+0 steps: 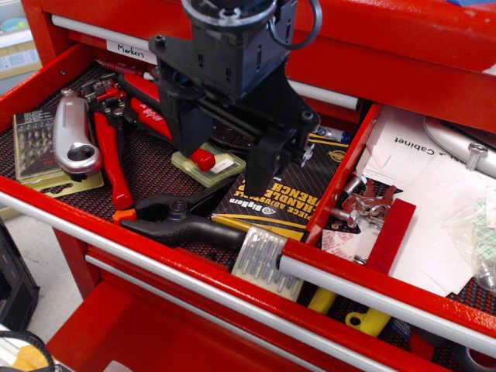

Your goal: Pick up box cutter and put into drawer

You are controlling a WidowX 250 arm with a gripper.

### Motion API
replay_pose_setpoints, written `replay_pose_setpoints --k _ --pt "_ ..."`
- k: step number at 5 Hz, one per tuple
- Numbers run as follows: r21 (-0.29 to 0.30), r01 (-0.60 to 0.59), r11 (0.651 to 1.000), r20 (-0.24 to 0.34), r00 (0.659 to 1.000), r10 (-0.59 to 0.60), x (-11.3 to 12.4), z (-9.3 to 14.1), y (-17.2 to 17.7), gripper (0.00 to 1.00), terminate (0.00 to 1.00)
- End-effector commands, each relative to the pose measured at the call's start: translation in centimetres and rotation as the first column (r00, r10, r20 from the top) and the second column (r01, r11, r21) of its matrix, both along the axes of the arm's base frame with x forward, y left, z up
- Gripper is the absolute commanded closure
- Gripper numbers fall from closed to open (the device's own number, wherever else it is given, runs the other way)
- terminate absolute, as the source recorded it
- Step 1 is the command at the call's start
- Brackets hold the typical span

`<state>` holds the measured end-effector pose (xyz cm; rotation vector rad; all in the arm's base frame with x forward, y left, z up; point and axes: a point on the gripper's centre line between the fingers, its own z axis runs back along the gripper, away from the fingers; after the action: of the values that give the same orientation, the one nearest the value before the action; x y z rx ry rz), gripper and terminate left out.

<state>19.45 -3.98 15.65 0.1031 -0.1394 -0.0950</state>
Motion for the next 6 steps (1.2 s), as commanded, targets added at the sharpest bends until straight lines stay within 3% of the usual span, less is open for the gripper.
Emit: replay_pose_setpoints --k 1,2,3,4,5,6 --pt "0.000 0.000 1.000 0.000 1.000 0.000 0.0 0.0 0.0 0.00 0.00" --pt "0.005 -0.124 0.992 -0.029 0.992 0.124 1.7 0.8 4.2 0.00 0.00" --pt "0.069 -0.177 0.982 -0.021 0.984 0.179 3.9 1.6 9.2 0.00 0.00" --pt "0.037 -0.376 0.926 0.007 0.926 0.376 5.9 0.7 13.6 0.00 0.00" --pt "-0.004 -0.415 0.910 0.001 0.910 0.415 7.1 -1.3 18.1 0.00 0.00" --pt "0.020 -0.406 0.914 0.084 0.911 0.403 7.7 -3.4 21.0 0.00 0.00"
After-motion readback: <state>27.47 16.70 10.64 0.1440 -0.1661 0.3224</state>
